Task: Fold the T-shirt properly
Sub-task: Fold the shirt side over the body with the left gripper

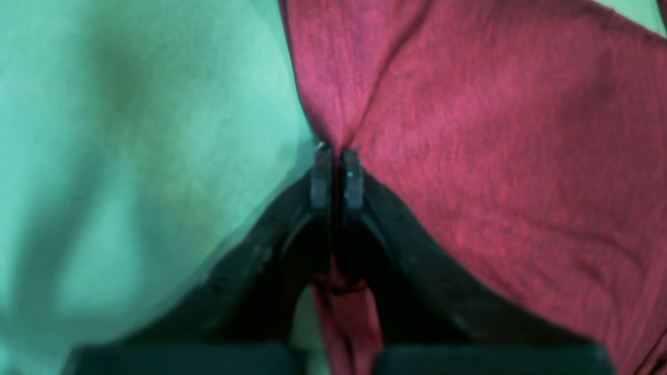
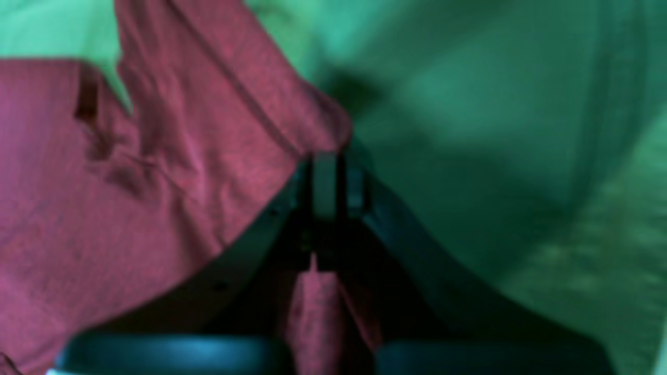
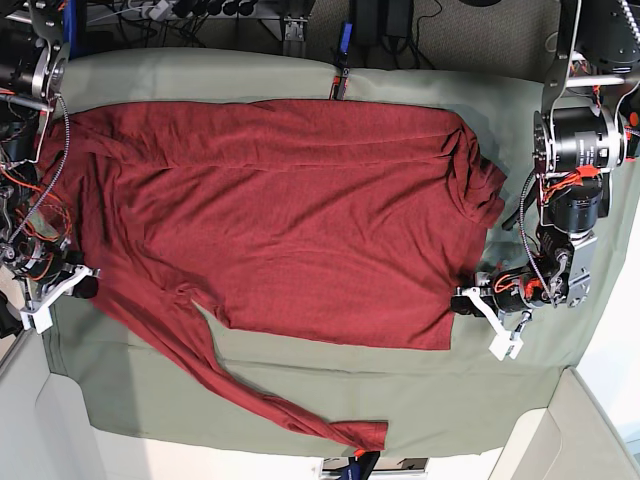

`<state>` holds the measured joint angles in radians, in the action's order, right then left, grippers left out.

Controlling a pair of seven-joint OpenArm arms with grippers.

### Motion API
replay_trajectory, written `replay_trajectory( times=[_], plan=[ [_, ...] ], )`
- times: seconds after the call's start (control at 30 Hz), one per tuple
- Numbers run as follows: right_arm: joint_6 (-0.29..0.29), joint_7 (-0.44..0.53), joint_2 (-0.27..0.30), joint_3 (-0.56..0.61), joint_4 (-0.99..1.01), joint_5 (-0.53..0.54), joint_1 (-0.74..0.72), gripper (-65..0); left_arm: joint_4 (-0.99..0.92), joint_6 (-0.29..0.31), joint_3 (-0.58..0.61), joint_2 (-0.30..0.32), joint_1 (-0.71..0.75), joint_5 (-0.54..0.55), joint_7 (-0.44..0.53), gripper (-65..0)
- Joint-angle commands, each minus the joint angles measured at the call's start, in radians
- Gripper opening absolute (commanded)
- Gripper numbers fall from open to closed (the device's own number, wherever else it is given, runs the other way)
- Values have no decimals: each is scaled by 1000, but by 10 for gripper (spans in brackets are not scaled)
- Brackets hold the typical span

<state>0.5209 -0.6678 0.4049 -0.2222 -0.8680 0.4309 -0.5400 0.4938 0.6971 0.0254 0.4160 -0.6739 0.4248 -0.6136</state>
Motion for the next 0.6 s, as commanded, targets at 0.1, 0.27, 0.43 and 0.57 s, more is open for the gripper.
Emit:
replay_trajectory(
  times=[0.1,0.27,0.43,0.57],
  plan=[
    [11,-44,50,-30,-137,102,25,-650,129,1,-1,38,25,6,-2,-650],
    [11,-48,85,-33,-330,137,161,-650,342,1,-1,61,134,107,-92,-650],
    [10,-48,111,-63,-503,146,309,-650,544,1,-1,89,255,138,-136,-650],
    [10,-80,113,-149,-614,203,422,-650,627,1,-1,124,333,144,-155,-650]
  ],
)
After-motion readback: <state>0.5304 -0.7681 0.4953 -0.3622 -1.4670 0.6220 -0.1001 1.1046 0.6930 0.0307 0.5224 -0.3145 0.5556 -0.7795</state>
